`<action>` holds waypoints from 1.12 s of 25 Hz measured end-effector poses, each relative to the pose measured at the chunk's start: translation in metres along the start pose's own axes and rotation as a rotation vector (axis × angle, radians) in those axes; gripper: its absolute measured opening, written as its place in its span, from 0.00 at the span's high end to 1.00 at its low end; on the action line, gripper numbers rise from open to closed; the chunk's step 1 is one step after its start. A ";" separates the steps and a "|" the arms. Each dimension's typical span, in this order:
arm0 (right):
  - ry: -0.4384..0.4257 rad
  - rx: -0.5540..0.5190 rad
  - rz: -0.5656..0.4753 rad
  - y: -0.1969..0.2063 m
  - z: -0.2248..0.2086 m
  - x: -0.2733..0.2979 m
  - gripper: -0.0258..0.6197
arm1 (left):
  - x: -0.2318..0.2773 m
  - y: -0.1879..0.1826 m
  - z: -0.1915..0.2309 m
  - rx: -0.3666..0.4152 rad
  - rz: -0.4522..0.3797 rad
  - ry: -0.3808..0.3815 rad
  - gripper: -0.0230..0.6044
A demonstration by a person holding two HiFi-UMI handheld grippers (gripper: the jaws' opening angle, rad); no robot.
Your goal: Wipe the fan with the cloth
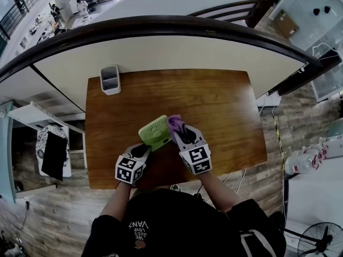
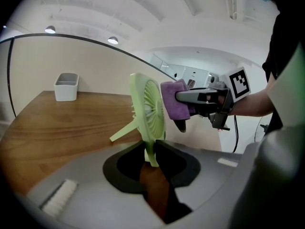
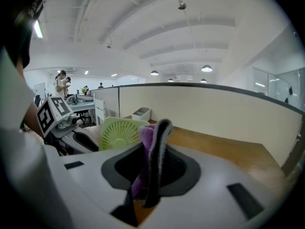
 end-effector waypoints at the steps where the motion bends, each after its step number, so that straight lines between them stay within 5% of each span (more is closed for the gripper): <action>1: -0.010 -0.001 -0.010 -0.001 0.004 -0.002 0.81 | -0.001 -0.001 -0.001 0.000 -0.008 0.000 0.84; 16: -0.308 -0.128 -0.076 -0.009 0.091 0.002 0.81 | -0.039 0.021 -0.012 -0.081 -0.109 -0.101 0.81; 28: -0.337 -0.202 -0.035 0.000 0.092 0.019 0.81 | -0.063 0.015 -0.022 -0.079 -0.200 -0.164 0.94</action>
Point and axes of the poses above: the fingertips, and each gripper's own axes: x forward along the fingers, z to its left, y out of its underside, the point moved 8 cm from there along -x, backward along the fingers, and after that the axes turned 9 degrees about -x, right-handed, at the moved point
